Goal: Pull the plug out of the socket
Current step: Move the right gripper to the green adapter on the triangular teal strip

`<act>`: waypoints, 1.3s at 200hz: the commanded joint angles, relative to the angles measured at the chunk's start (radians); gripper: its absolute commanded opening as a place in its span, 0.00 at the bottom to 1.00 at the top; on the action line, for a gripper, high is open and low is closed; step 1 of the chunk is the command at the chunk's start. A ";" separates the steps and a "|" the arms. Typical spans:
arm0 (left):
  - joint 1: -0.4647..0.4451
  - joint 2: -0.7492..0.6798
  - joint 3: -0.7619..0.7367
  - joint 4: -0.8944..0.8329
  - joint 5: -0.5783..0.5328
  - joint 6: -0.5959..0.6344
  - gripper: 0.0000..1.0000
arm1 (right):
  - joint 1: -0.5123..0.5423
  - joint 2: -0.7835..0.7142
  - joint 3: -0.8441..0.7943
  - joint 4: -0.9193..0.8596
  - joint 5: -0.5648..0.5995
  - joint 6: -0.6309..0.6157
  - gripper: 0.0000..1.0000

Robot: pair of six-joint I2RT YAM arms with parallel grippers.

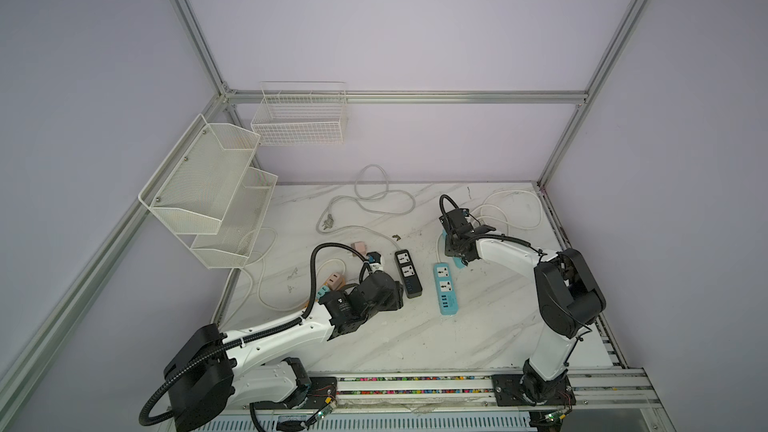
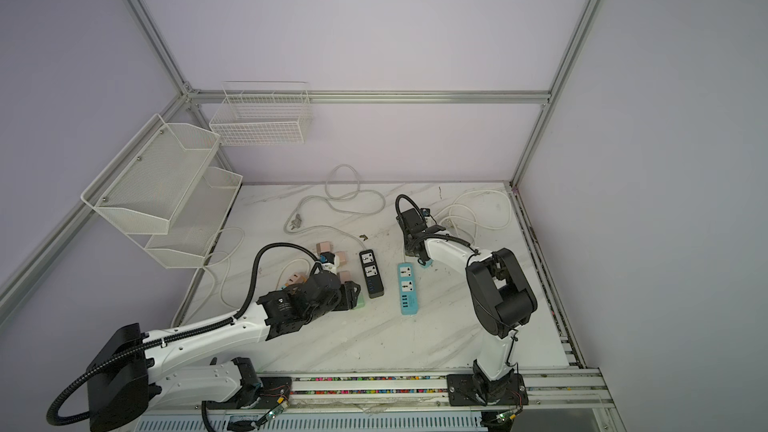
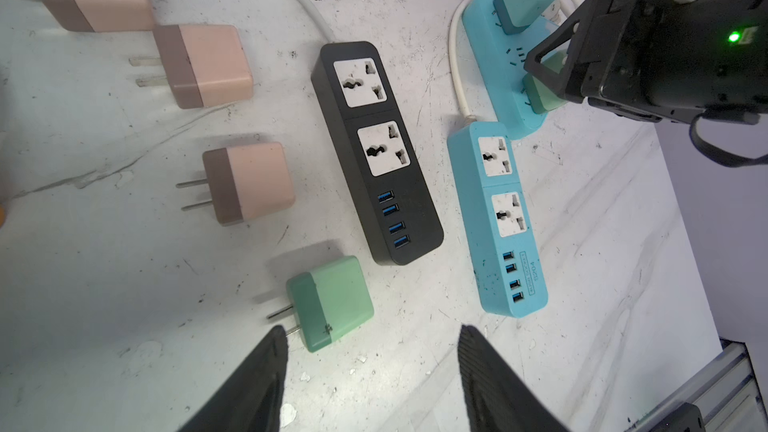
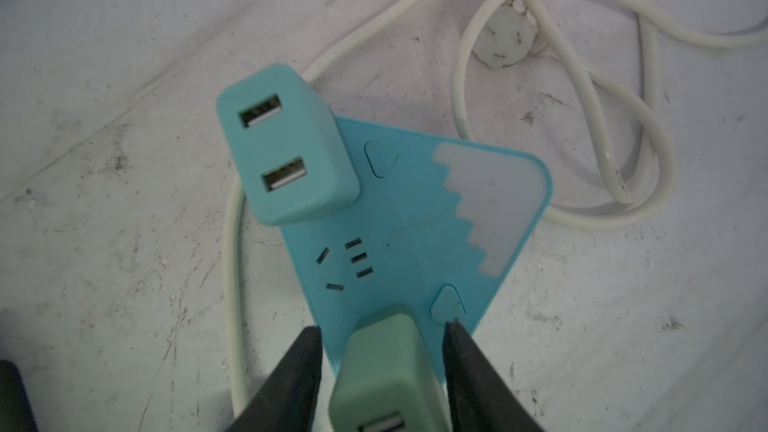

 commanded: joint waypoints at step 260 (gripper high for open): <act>0.025 0.542 0.435 0.404 0.275 0.010 0.61 | -0.005 -0.268 -0.239 -0.082 -0.049 0.139 0.41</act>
